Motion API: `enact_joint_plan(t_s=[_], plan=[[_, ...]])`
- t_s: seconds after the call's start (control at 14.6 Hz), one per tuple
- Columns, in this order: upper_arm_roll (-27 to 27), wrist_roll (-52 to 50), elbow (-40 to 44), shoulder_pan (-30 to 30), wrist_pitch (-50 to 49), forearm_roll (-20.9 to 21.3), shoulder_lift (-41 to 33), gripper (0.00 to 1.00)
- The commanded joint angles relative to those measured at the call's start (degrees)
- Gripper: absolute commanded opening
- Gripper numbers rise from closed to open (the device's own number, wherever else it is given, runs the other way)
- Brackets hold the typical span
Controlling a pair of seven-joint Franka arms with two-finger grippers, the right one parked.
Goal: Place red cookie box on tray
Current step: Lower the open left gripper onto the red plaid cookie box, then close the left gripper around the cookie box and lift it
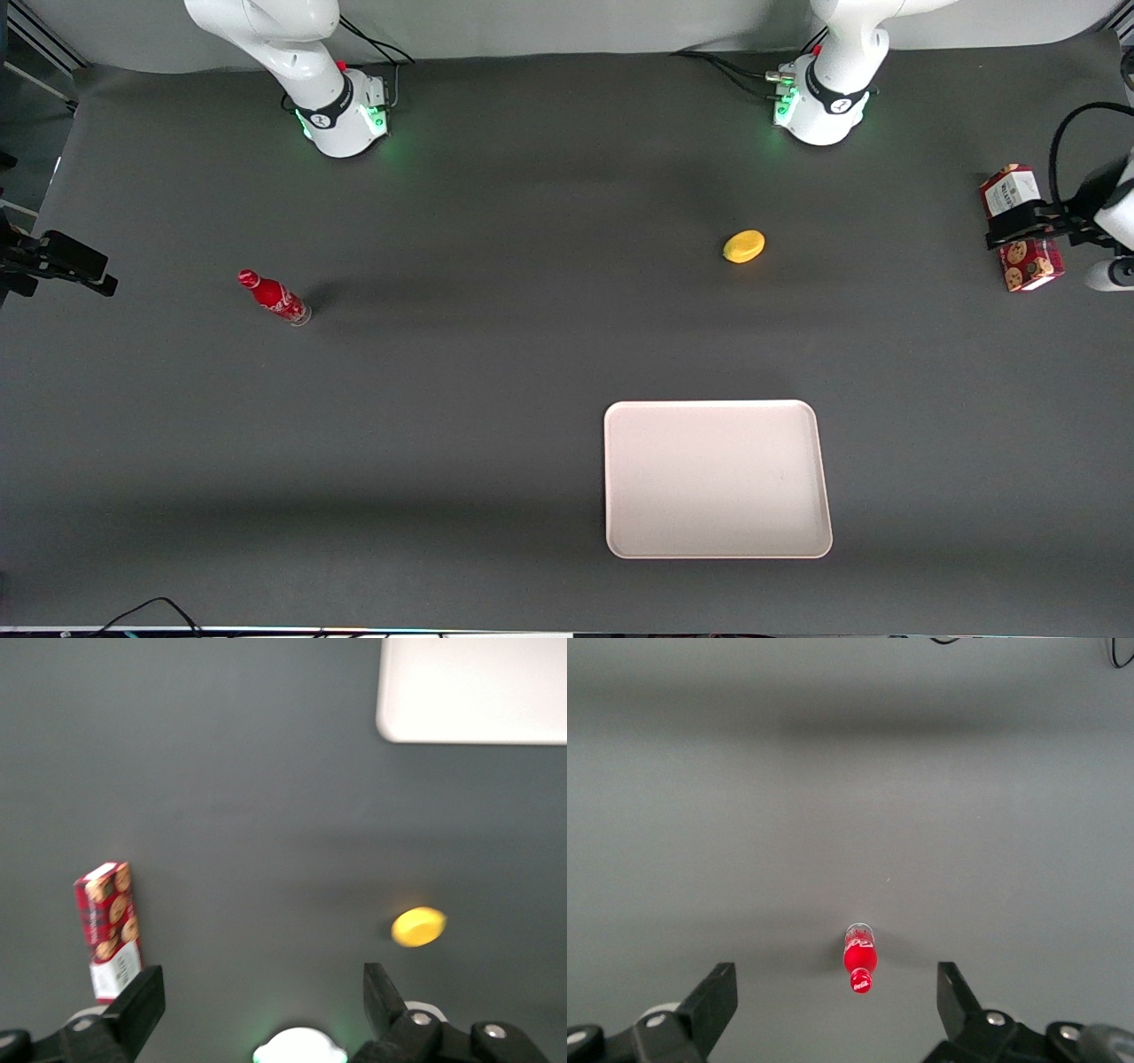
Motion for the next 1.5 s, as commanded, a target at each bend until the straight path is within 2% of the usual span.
enact_joint_plan(t_s=[0.0, 0.21, 0.41, 0.55, 0.82, 1.16, 1.44], plan=[[9.36, 12.64, -10.32, 1.93, 3.9, 1.74, -4.45, 1.0], [17.81, 23.99, -21.3, 2.54, 14.26, 2.18, -7.95, 1.0], [19.5, 30.5, -29.65, 7.54, 22.0, 3.15, -9.54, 1.0], [20.55, 31.23, -35.45, 9.48, 28.59, 5.59, -11.04, 1.0], [26.17, 36.39, -43.46, 10.89, 41.07, 7.81, -11.13, 1.0], [27.5, 40.37, -53.49, 14.94, 56.37, 7.81, -8.85, 1.0], [28.46, 42.04, -55.26, 16.44, 62.1, 7.28, -2.79, 1.0]])
